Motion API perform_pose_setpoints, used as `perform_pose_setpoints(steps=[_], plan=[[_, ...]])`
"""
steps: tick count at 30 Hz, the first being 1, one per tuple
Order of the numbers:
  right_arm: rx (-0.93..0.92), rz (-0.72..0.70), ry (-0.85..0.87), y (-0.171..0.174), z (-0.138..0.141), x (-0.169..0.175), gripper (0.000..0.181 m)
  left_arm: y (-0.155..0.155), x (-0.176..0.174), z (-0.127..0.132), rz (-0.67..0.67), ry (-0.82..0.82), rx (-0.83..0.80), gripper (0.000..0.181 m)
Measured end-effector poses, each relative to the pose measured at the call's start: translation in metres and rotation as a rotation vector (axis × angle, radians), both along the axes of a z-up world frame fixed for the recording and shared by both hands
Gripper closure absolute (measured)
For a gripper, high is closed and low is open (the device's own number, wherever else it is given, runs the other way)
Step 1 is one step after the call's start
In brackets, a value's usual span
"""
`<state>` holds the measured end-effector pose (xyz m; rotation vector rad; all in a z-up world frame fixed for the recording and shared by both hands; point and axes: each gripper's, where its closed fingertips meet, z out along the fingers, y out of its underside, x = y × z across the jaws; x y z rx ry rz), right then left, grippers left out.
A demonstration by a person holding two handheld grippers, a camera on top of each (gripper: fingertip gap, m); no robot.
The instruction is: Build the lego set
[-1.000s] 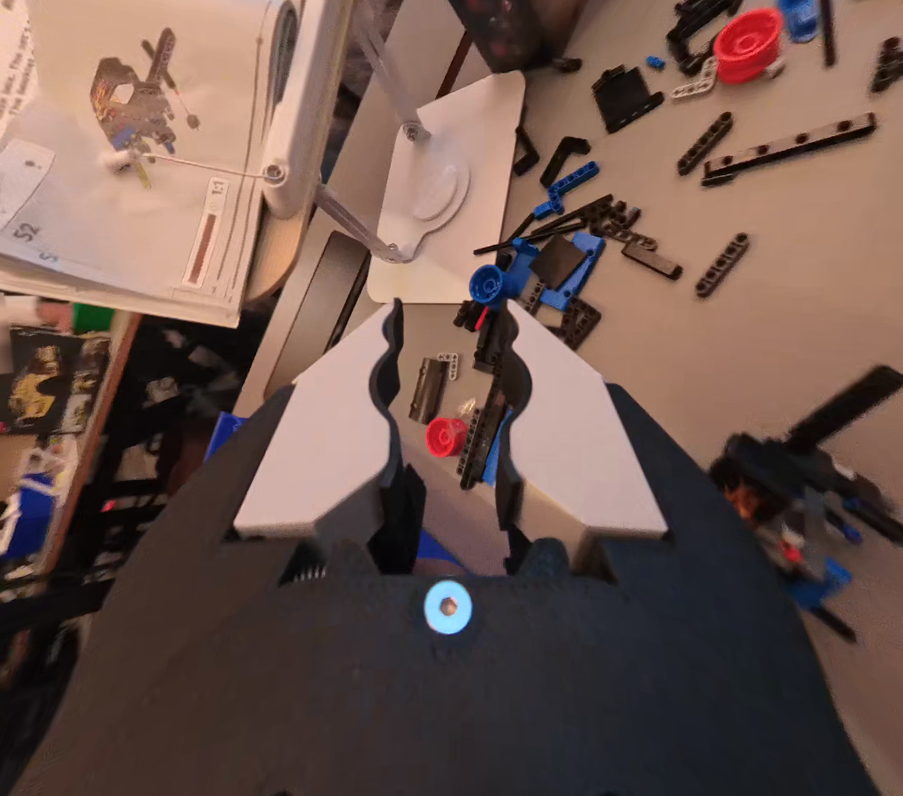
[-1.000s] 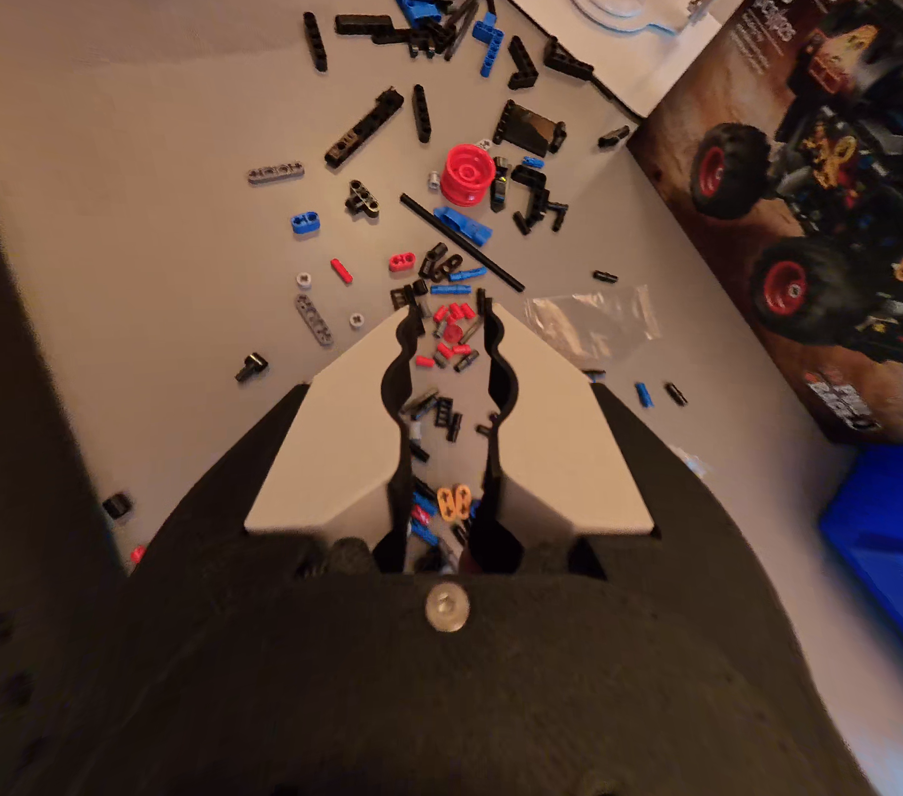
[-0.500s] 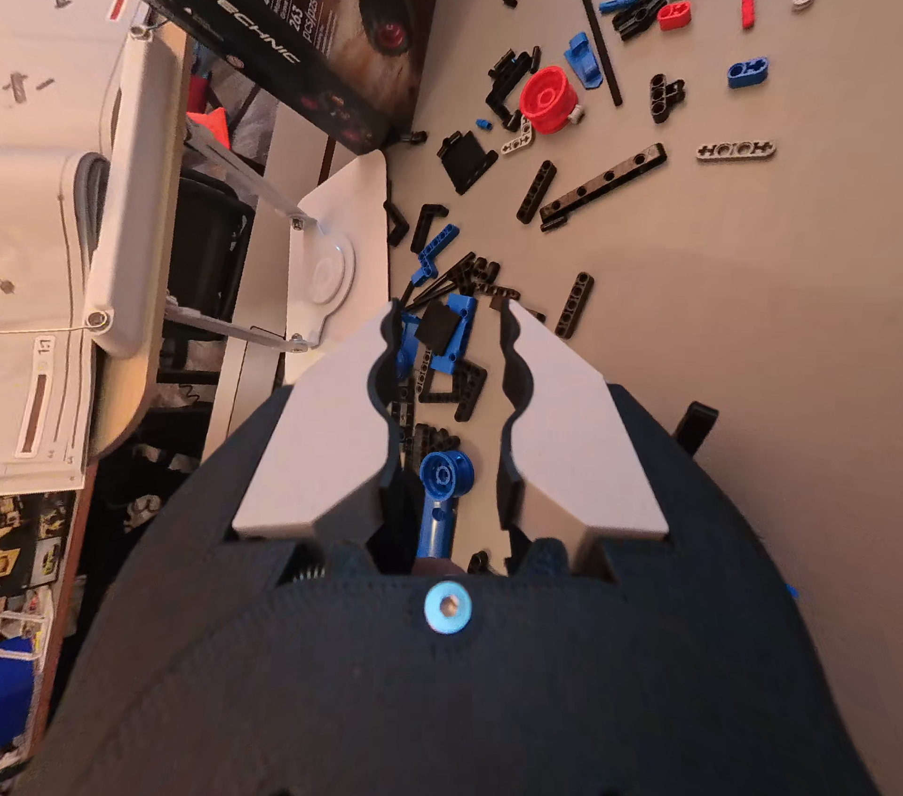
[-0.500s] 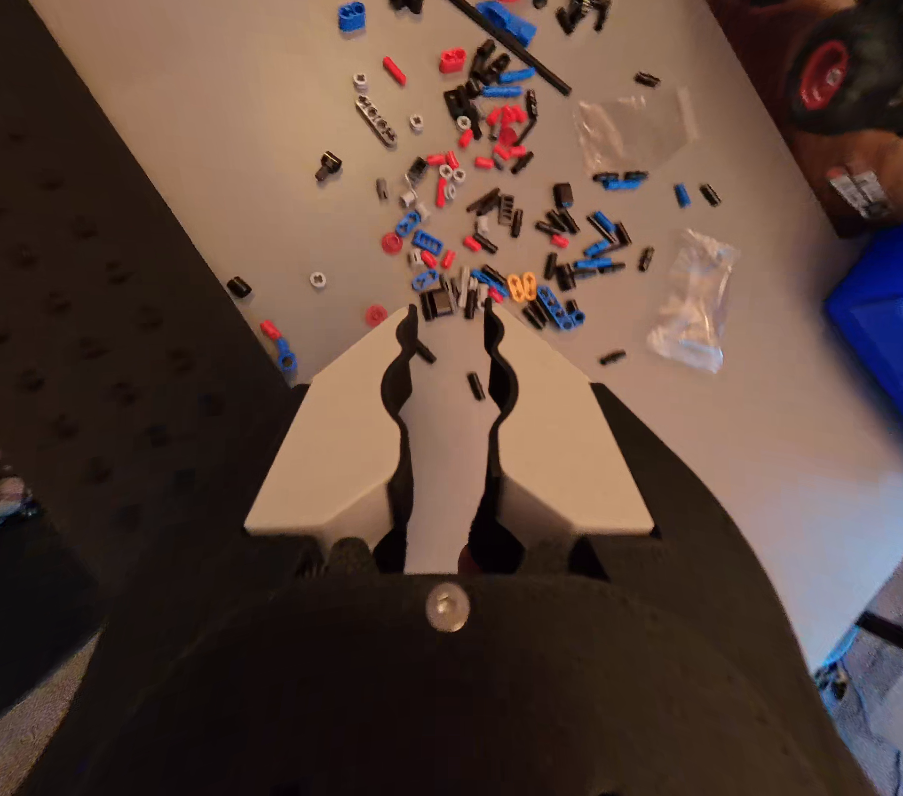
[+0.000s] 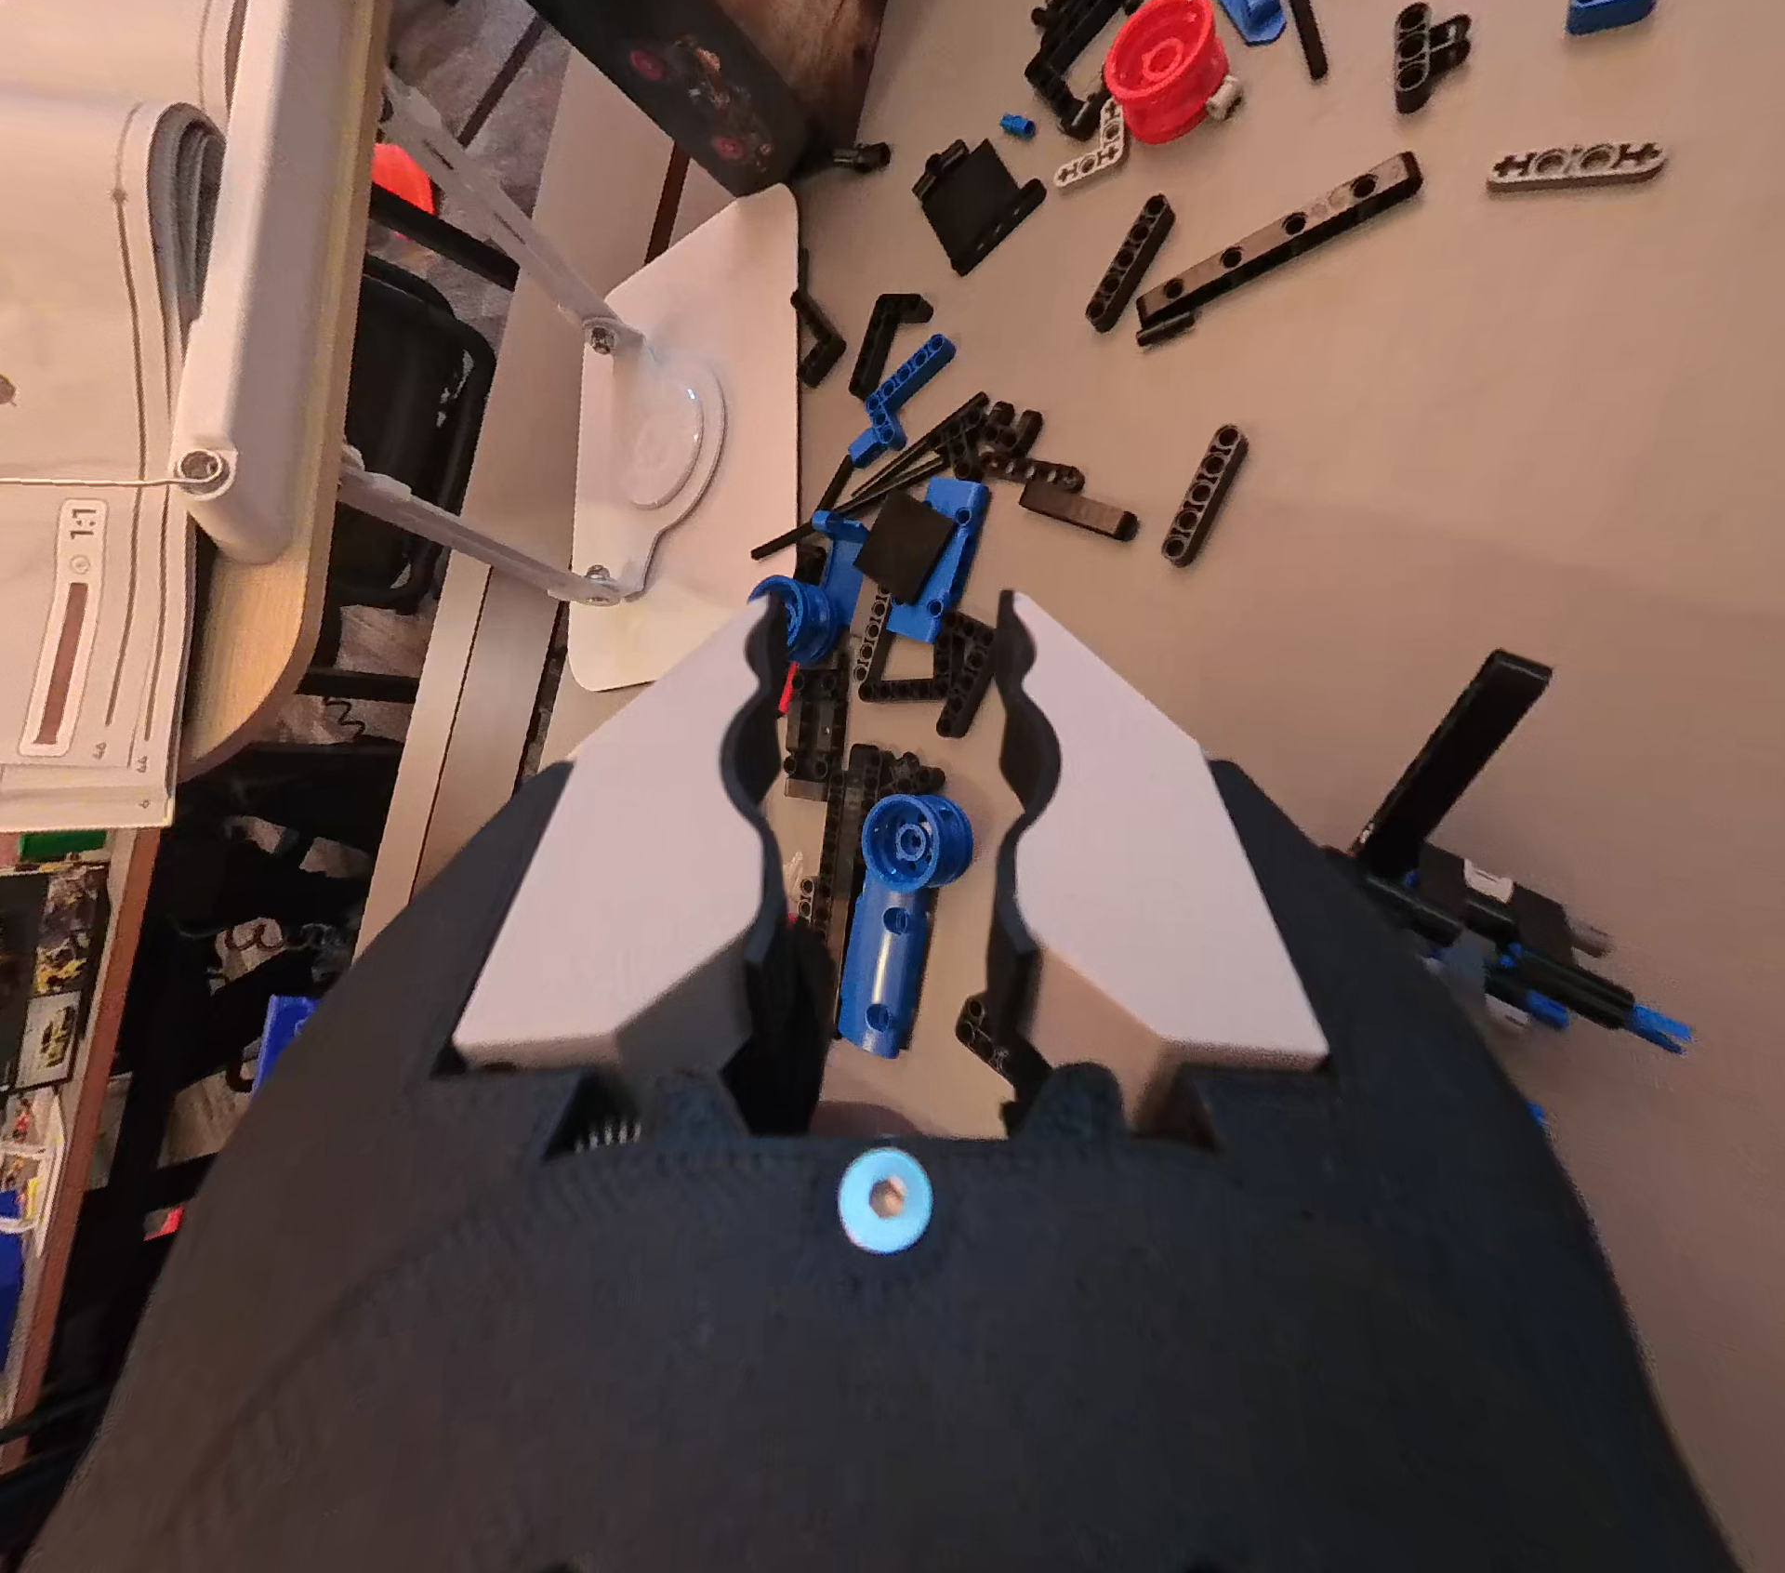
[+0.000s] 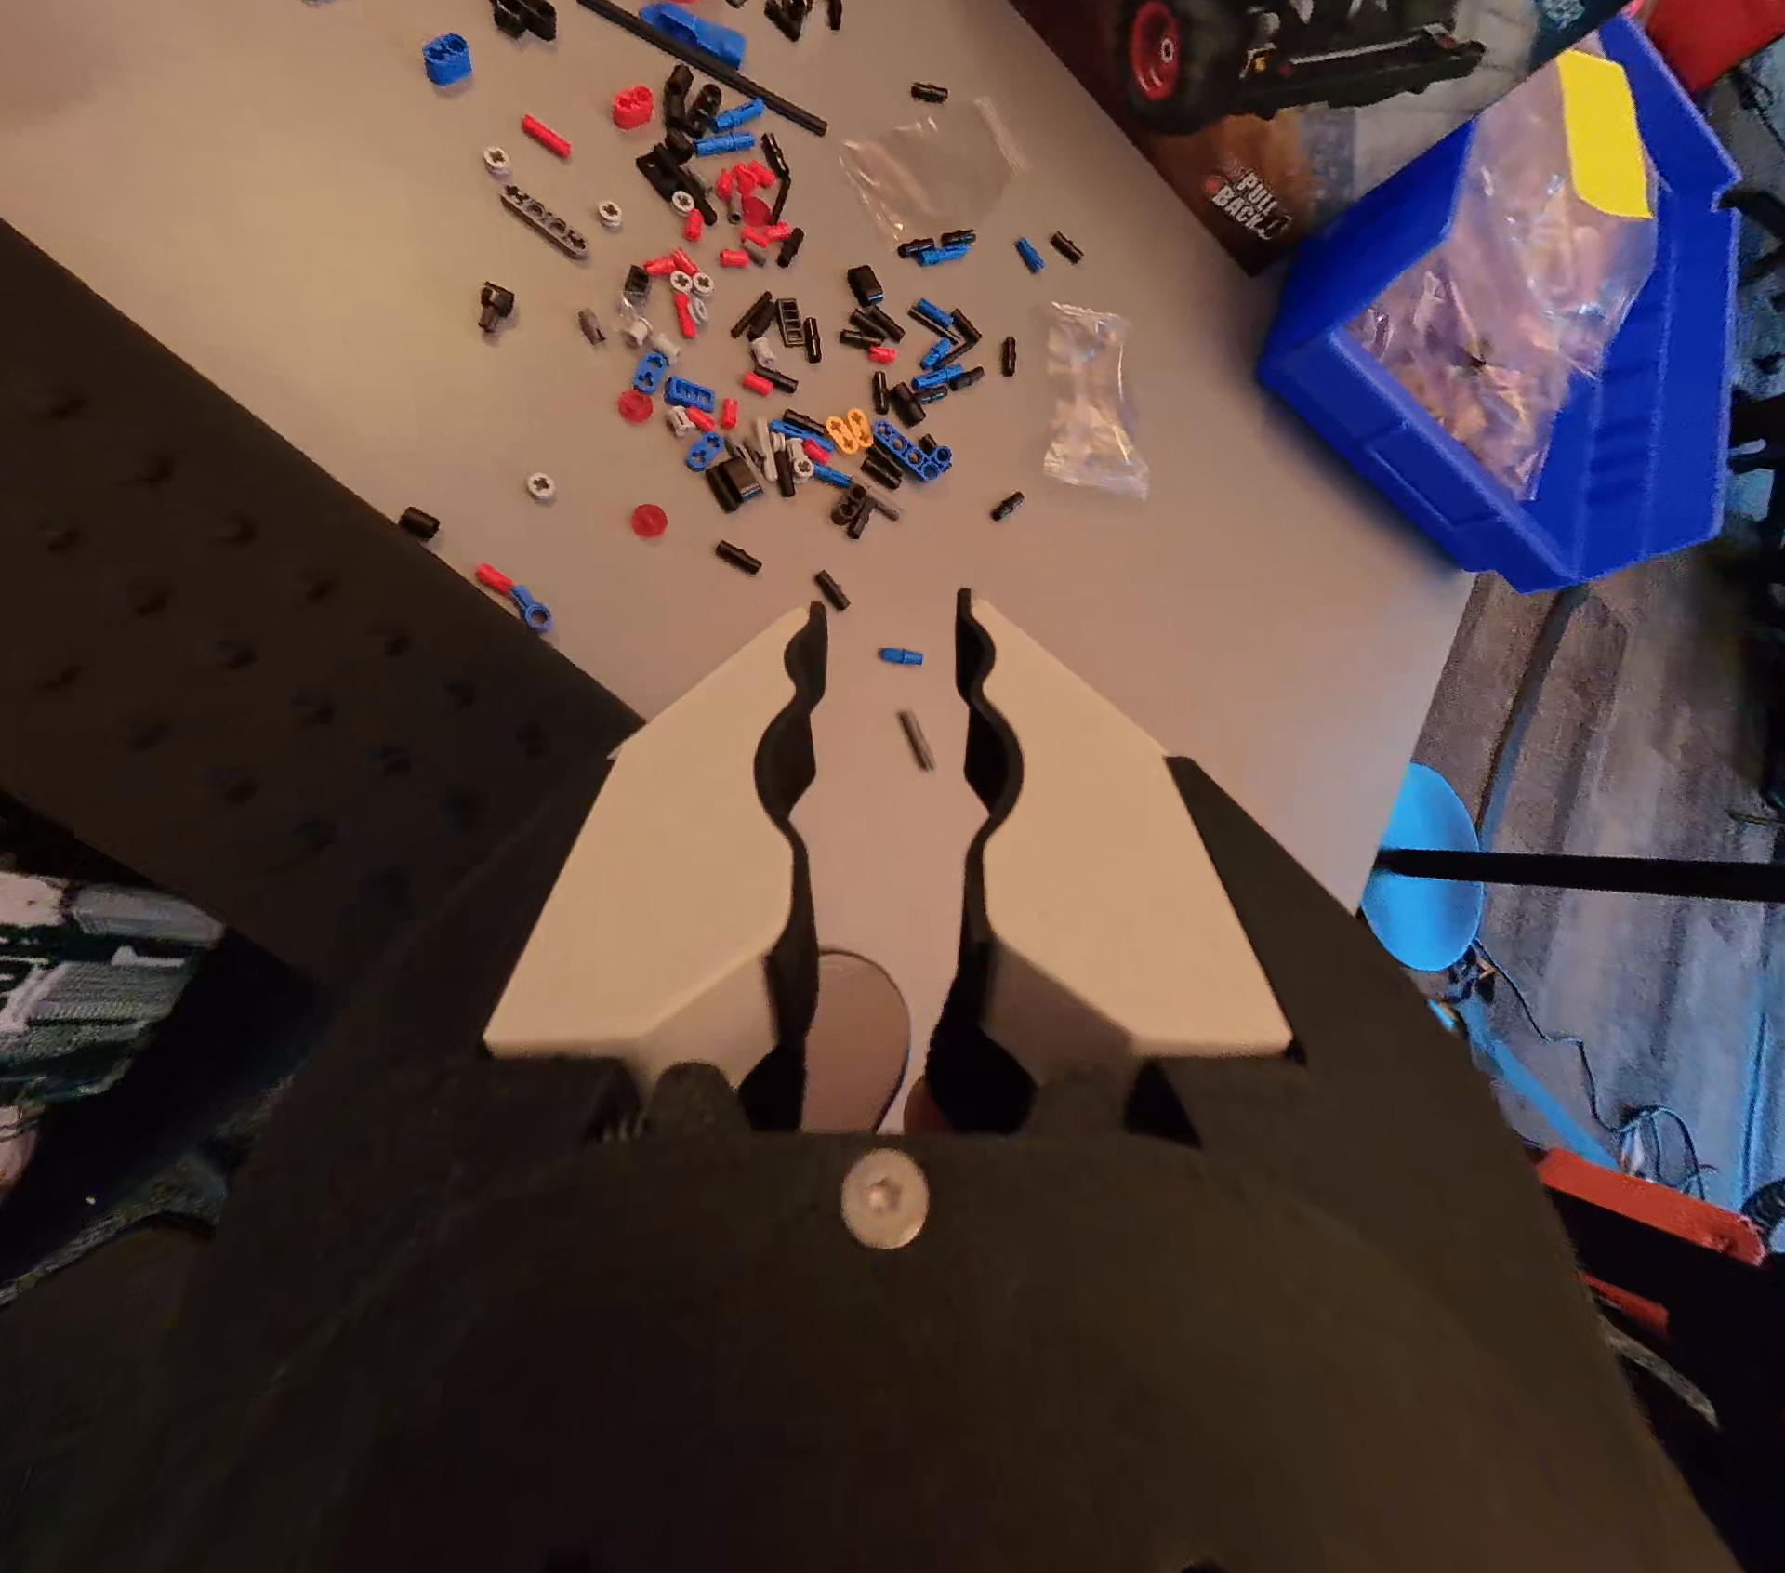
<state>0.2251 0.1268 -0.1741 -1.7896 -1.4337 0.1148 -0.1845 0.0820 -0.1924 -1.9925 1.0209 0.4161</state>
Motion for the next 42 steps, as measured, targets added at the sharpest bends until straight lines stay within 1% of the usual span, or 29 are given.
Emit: perform_pose_setpoints(steps=[2,5,7,9,11,14,19,24,27,30,32,36,40,42], plan=[[-0.004,0.005,0.011,-0.012,0.001,0.000,0.159,-0.002,0.003,0.002,-0.009,0.000,0.002,0.141],[0.004,0.027,-0.006,-0.031,-0.008,-0.006,0.159,-0.003,0.006,0.009,-0.021,-0.009,0.018,0.141],[0.014,0.024,0.044,-0.038,-0.011,-0.019,0.159,-0.003,0.010,0.016,-0.029,-0.029,0.034,0.141],[0.018,0.035,0.111,-0.046,-0.014,-0.040,0.160,-0.003,0.014,0.022,-0.038,-0.050,0.055,0.141],[0.029,0.052,0.125,-0.052,-0.023,-0.057,0.159,-0.003,0.016,0.027,-0.040,-0.049,0.068,0.142],[0.030,0.081,0.123,-0.062,-0.035,-0.073,0.158,-0.003,0.019,0.031,-0.041,-0.059,0.080,0.141],[0.007,0.098,0.160,-0.070,-0.041,-0.075,0.158,0.003,0.025,0.027,-0.045,-0.064,0.055,0.141],[0.003,0.091,0.187,-0.056,-0.038,-0.070,0.158,0.005,0.025,0.028,-0.038,-0.061,0.048,0.138],[-0.028,0.112,0.211,-0.044,-0.035,-0.079,0.157,0.006,0.018,0.030,-0.015,-0.078,0.055,0.139],[-0.026,0.145,0.192,-0.028,-0.036,-0.094,0.157,0.005,0.008,0.026,0.005,-0.085,0.037,0.138],[-0.034,0.181,0.185,-0.017,-0.036,-0.108,0.157,0.002,0.002,0.018,0.016,-0.087,0.002,0.135],[-0.091,0.296,0.160,-0.001,-0.037,-0.145,0.157,-0.008,-0.010,0.005,0.028,-0.091,-0.069,0.132],[-0.138,0.408,0.142,0.013,-0.033,-0.190,0.160,-0.019,-0.018,0.003,0.035,-0.124,-0.110,0.130],[-0.140,0.454,0.109,0.021,-0.034,-0.214,0.159,-0.019,-0.020,0.002,0.041,-0.142,-0.105,0.131]])
